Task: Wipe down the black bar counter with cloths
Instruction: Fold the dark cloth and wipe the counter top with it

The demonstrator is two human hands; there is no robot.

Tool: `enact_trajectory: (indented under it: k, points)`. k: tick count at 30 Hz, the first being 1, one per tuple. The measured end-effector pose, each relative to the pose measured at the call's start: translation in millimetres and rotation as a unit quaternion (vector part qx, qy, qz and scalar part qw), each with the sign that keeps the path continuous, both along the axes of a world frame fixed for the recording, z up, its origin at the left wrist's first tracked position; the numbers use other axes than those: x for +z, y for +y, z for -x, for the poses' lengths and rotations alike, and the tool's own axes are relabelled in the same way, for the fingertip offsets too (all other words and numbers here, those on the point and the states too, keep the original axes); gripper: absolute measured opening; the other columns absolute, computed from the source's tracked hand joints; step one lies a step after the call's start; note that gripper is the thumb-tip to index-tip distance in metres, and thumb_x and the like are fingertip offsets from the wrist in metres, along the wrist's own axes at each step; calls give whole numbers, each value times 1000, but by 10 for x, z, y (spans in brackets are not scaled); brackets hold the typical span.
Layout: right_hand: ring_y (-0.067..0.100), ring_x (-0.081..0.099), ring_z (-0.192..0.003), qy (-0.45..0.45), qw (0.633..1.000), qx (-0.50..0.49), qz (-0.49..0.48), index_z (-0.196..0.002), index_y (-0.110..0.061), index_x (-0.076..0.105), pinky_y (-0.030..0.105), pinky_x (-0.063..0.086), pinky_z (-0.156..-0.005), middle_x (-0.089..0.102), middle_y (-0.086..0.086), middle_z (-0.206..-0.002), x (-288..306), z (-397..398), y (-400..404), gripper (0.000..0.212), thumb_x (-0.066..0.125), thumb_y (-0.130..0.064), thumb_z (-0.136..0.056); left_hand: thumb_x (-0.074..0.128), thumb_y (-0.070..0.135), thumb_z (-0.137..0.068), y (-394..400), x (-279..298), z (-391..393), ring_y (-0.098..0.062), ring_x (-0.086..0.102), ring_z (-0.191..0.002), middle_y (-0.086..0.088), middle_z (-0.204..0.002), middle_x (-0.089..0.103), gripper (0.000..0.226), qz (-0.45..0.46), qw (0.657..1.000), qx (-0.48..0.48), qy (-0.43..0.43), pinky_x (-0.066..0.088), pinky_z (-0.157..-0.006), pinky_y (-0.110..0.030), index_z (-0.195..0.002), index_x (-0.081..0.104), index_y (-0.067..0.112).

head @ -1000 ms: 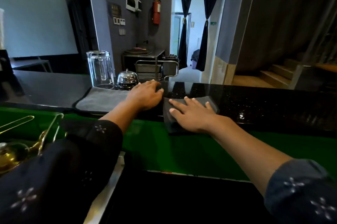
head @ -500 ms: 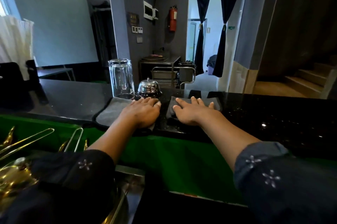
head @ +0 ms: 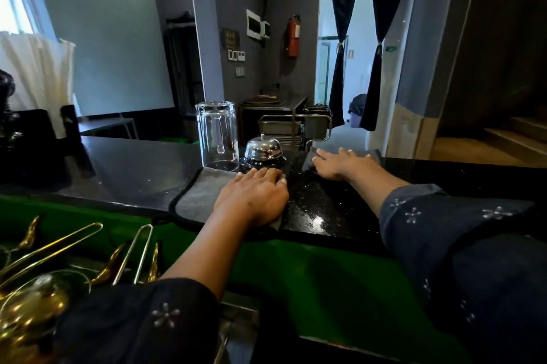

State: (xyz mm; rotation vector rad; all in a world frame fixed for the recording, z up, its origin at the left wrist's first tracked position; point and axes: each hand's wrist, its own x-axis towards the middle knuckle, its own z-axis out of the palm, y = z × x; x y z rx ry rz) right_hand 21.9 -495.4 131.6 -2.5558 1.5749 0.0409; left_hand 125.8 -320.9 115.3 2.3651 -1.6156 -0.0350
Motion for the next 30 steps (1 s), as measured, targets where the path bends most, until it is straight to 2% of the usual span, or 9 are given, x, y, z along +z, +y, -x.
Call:
enact_trajectory:
  k: [6,11,13,17,19,21,23,27,30]
  points:
    - [29,-3,-151,-14,993,115,-2,-153,-47,6,62,-7,-115,-3,7,-165,-68,149,891,57,14,-61,-98,16,41,-100,-32,29,-28,-21,22,-144,-5,-157,26,54,-15,1000,15,20,14,-117,-42,-149,27,22]
    - [21,1,-151,-21,983,184,15,-149,-55,9,56,-4,-117,2,-2,-165,-127,832,1234,52,17,-62,-98,15,40,-101,15,58,15,-23,22,-144,-6,-157,26,52,-16,1000,13,18,14,-118,-43,-148,29,21]
    - [21,4,-151,-16,988,150,19,-149,-55,9,55,-1,-116,3,-4,-165,-113,1238,1071,52,18,-63,-98,14,42,-101,29,55,13,-21,18,-146,-4,-158,23,54,-18,1000,4,22,11,-119,-43,-150,25,23]
    - [26,4,-151,-7,999,-40,16,-150,-52,10,60,-1,-117,2,1,-165,-74,2036,463,54,16,-64,-98,13,46,-100,11,24,-12,-20,11,-147,0,-160,14,56,-28,1000,2,3,7,-119,-42,-152,19,26]
    - [29,2,-151,-10,993,-120,7,-151,-51,10,59,-2,-117,0,3,-165,-58,2218,318,56,14,-66,-97,13,48,-99,-1,8,-9,-20,10,-147,0,-161,11,57,-33,999,1,-13,5,-119,-41,-152,16,27]
    - [32,-2,-151,-12,990,-141,-1,-152,-50,7,61,-4,-116,-3,6,-165,-52,2112,350,57,12,-64,-97,13,49,-99,-14,-12,-4,-20,9,-147,1,-161,10,58,-35,999,2,-18,4,-118,-41,-152,15,28]
    - [33,-2,-150,-15,995,-102,12,-153,-48,6,63,-5,-115,-4,9,-165,-47,1774,504,57,12,-62,-98,15,49,-98,-26,-5,-17,-20,8,-147,0,-161,9,58,-38,999,4,-18,4,-118,-42,-152,14,29]
    - [30,-2,-151,-17,998,50,18,-151,-51,6,61,-7,-115,-3,6,-165,-117,1050,967,55,13,-63,-98,15,56,-96,-21,-8,-37,-20,7,-148,1,-161,9,62,-49,999,-1,-17,4,-119,-43,-152,13,31]
    - [23,1,-151,-23,989,142,25,-149,-56,9,56,-5,-116,2,0,-165,-154,1020,1222,52,16,-63,-98,17,61,-94,-11,-6,-68,-21,7,-148,1,-161,9,65,-56,998,-6,-24,6,-119,-44,-152,13,32]
